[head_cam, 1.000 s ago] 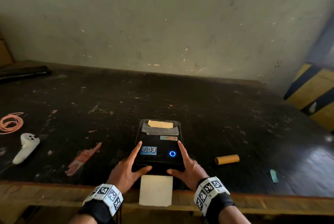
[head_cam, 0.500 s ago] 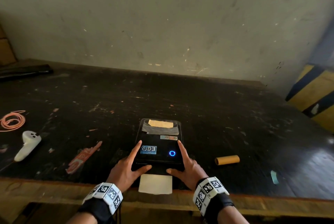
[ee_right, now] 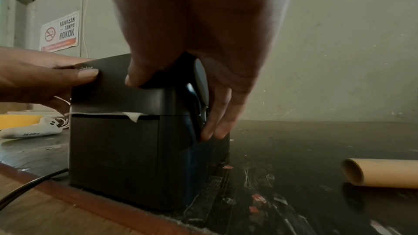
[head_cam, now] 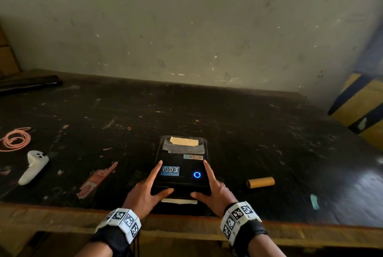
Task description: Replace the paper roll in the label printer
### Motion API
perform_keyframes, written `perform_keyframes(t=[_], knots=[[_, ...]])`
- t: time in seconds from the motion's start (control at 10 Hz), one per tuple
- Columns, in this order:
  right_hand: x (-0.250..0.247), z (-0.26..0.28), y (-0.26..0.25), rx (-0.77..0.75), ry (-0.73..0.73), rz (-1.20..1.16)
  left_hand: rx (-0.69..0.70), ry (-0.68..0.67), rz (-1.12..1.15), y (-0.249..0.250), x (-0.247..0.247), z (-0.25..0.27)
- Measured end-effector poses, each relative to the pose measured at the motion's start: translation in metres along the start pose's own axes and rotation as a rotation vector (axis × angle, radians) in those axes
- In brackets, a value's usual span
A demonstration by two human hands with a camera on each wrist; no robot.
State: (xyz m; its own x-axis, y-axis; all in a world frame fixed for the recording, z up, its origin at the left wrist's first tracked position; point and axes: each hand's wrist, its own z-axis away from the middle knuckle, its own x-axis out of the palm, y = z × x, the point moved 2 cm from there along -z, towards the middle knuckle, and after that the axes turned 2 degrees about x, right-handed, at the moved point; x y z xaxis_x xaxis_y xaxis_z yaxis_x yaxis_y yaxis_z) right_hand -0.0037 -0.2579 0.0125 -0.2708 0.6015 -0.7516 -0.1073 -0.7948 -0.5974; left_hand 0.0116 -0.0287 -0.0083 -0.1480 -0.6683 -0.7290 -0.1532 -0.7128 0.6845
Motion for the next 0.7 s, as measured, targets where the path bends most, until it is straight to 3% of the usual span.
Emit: perform_keyframes(t=[0.6, 0.7], knots=[[-0.005, 0.007, -0.005, 0.044, -0.055, 0.036, 0.024, -0.073, 0.030, 0.005, -0.006, 0.003], [-0.011, 0.008, -0.005, 0.030, -0.057, 0.080, -0.022, -0.152, 0.047, 0.000, -0.001, 0.008]])
